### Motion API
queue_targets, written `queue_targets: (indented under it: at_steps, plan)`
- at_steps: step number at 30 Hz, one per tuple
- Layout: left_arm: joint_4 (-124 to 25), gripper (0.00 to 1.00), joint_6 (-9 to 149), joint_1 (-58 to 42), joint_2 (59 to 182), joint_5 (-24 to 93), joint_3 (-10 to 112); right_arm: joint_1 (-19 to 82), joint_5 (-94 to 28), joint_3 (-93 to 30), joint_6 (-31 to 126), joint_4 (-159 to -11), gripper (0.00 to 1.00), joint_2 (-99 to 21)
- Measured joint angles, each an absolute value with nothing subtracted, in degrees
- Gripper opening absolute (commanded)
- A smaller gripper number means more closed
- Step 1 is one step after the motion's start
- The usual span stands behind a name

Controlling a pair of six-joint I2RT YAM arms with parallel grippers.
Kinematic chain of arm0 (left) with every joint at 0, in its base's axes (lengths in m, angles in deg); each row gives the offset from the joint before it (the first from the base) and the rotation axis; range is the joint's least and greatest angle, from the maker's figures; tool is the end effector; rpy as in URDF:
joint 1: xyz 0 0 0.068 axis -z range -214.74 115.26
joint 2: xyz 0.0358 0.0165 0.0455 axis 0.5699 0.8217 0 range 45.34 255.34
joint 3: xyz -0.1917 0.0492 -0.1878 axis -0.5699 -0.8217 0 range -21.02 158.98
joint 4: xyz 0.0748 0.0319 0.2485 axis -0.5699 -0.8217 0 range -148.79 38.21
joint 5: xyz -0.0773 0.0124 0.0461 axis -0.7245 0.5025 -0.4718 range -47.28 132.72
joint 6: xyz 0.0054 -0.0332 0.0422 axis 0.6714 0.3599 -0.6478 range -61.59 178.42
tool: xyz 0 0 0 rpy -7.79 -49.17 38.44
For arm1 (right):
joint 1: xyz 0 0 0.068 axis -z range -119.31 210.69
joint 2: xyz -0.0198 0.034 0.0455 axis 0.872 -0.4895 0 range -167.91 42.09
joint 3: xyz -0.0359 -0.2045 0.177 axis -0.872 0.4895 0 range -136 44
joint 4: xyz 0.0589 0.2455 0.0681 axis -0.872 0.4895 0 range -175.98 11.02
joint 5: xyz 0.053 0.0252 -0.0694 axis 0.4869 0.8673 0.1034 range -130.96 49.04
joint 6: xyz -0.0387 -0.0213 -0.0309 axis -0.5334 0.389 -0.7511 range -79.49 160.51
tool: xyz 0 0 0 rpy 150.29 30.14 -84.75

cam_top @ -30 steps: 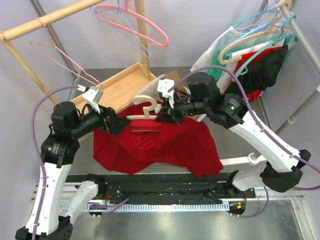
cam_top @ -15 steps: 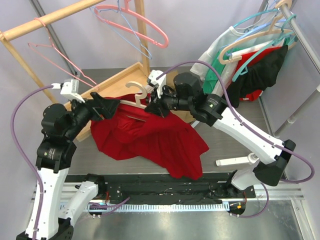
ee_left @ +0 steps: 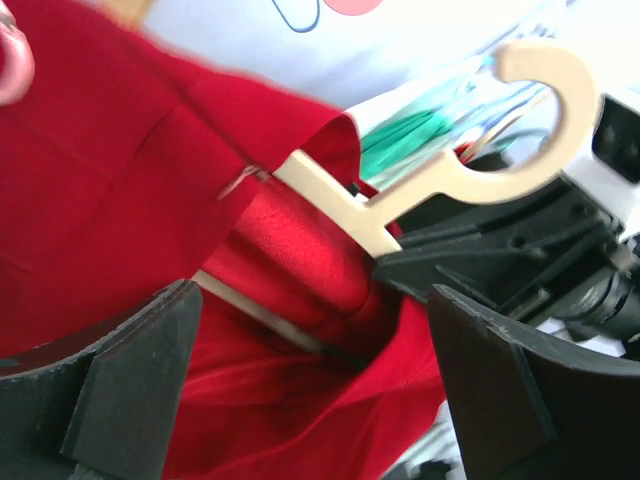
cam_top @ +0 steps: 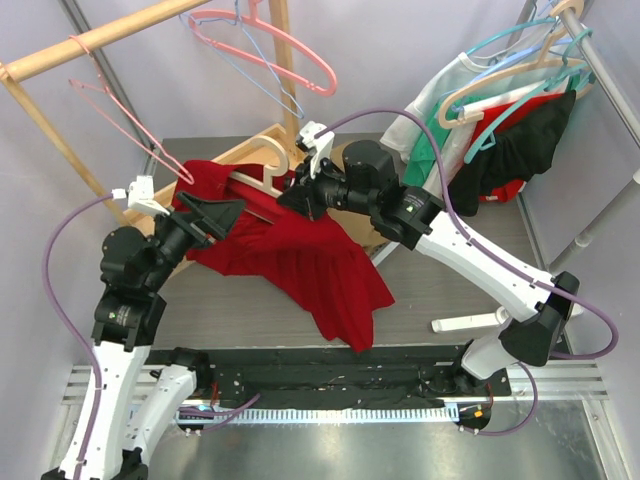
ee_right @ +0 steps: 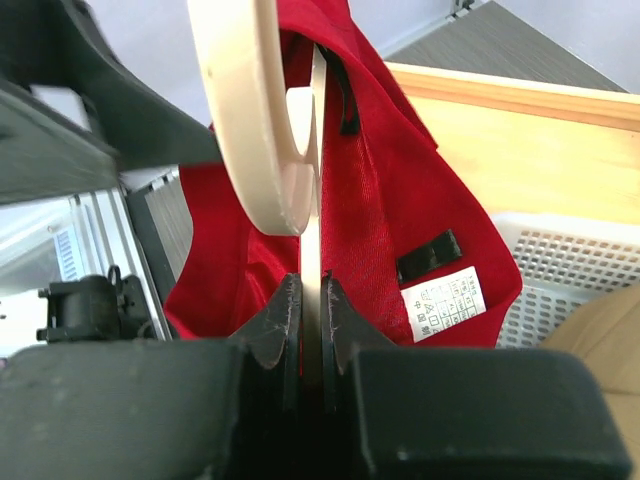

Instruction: Place the skirt on the hanger

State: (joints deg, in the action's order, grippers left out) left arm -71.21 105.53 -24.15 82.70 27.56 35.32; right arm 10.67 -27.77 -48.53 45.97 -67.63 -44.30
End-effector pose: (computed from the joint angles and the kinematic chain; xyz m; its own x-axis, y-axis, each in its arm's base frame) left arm 0.1268 -0.0331 0.4093 -0.3235 -0.6590 -0.6790 0.2901 0.6140 -0.7341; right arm 0.2165 0.2710 0.4398 -0.2199 -0.1180 -0.9684 -0.8724 0.4679 0.1411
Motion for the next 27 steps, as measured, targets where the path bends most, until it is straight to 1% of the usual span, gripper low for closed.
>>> queue_targets:
  at_steps: [3,4,5,7,15,17,22,24,25,27]
  plan:
    - [-65.4,0.92,112.26,-24.15,82.73,27.89,30.42,10.67,-27.6,-47.87,47.69,-69.62,0.01,-44.3]
    - [-64.35,0.91,113.86,-24.15,83.16,28.26,29.86,10.67,-27.51,-47.76,48.13,-69.83,0.01,-44.32]
    - [-63.48,0.87,115.04,-24.15,83.62,28.74,29.75,10.67,-27.4,-47.59,48.5,-70.14,0.01,-44.32]
    - [-61.09,0.84,116.74,-24.15,85.02,29.68,29.75,10.67,-27.16,-47.24,49.16,-70.75,0.01,-44.32]
    - [-56.37,0.68,120.04,-23.37,89.41,31.84,29.77,10.39,-25.7,-46.87,49.92,-71.47,0.01,-44.45]
    - [-55.85,0.63,120.15,-22.53,90.4,32.37,29.79,10.1,-25.37,-46.87,49.9,-71.52,0.01,-44.58]
    - [-54.95,0.53,119.69,-19.28,92.95,34.31,30.73,9.03,-25.61,-46.87,49.46,-71.69,0.01,-45.56]
    - [-55.0,0.48,119.45,-17.75,94.11,35.63,31.19,8.73,-26.77,-46.87,49.07,-71.58,0.01,-45.74]
    - [-54.91,0.41,119.41,-17.14,94.68,36.41,31.43,8.7,-27.44,-46.87,48.79,-71.43,0.01,-45.74]
    - [-54.93,0.35,119.19,-16.17,95.27,37.64,31.56,8.68,-28.34,-46.87,48.24,-71.36,0.01,-45.74]
